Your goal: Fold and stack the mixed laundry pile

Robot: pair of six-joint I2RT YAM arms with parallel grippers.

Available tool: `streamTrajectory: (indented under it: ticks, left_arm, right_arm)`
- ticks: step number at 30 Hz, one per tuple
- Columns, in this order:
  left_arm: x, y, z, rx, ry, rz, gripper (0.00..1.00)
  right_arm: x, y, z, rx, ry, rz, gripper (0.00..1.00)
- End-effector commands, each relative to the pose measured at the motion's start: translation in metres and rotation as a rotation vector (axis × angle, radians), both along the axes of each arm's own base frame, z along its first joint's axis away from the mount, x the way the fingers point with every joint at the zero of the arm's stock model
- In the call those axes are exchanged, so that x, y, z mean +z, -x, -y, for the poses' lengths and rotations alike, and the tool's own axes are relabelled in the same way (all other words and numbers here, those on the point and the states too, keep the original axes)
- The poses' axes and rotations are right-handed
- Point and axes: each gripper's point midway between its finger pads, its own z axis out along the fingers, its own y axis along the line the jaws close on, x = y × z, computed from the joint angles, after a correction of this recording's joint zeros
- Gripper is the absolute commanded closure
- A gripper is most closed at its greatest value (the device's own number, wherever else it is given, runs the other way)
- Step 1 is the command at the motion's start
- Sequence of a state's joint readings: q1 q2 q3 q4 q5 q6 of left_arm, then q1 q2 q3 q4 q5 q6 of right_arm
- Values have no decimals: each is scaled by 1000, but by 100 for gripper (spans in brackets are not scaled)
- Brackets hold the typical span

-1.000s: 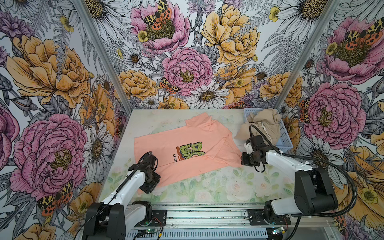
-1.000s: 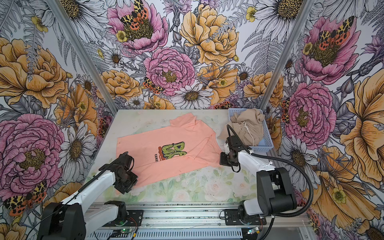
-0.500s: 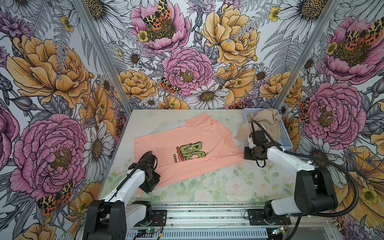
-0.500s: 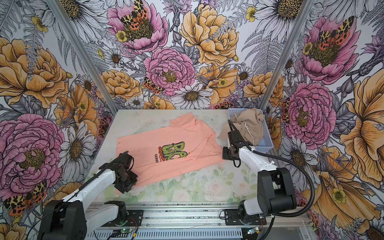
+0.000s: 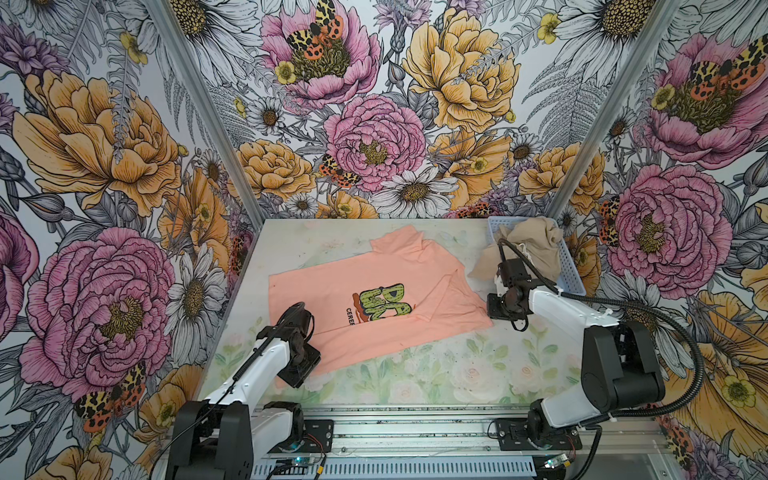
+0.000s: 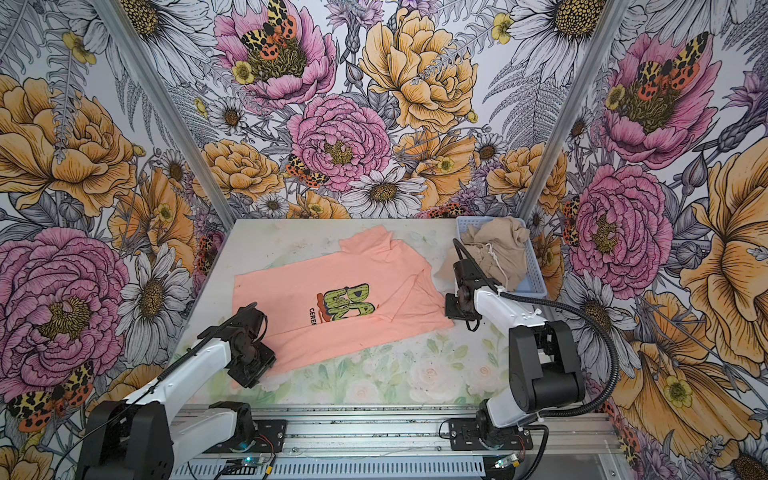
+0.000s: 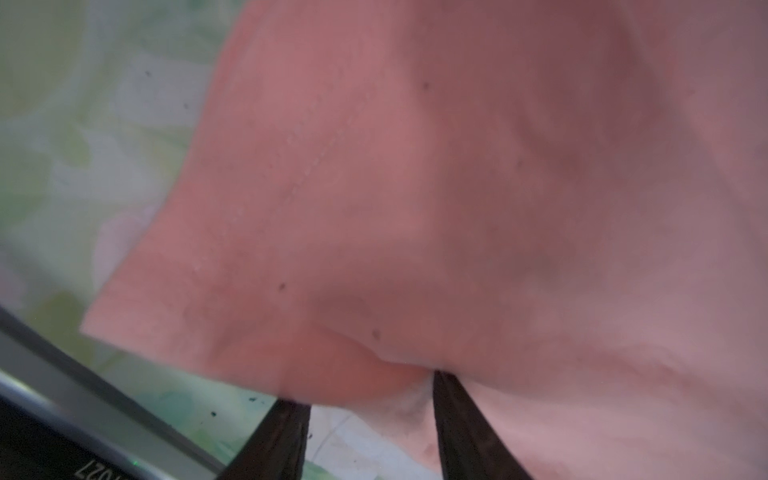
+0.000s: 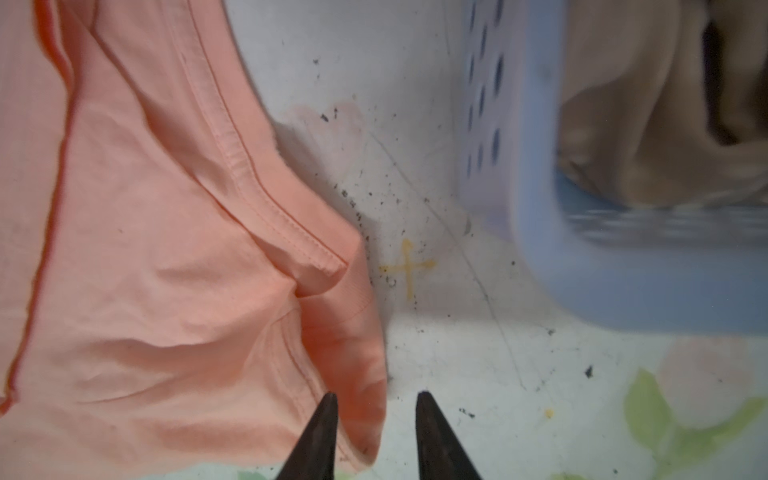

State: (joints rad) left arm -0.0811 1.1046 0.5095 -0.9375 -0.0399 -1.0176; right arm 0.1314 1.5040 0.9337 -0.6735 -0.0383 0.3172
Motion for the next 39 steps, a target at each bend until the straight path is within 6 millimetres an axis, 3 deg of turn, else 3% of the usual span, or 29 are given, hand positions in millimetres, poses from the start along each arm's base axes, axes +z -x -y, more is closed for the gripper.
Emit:
streamTrajectory:
  ticks: [1,5,10,16,21,28,39]
  left_arm:
    - [4,-8,-1,-6,-13,54,44]
    - [23,-15,-3,-8,-24,117,40]
    - [35,-22,2,-20,-1,174,38]
    - [48,-29,17,-98,21,226,30]
    - [54,-19,17,-86,18,221,27]
    - [61,-3,1,3,-4,228,22]
    - [81,-21,5,-48,-1,310,19]
  right_arm:
    - [35,-13,-18,2,-67,87,63]
    - [42,-13,-61,61,-169,80,59]
    - [39,-17,-135,125,-384,54,47]
    - [21,-20,-182,124,-495,27,36]
    - [-5,-13,-191,80,-486,-34,35]
    - [-17,-12,-194,47,-482,-60,34]
    - [-30,-12,-198,23,-482,-80,34]
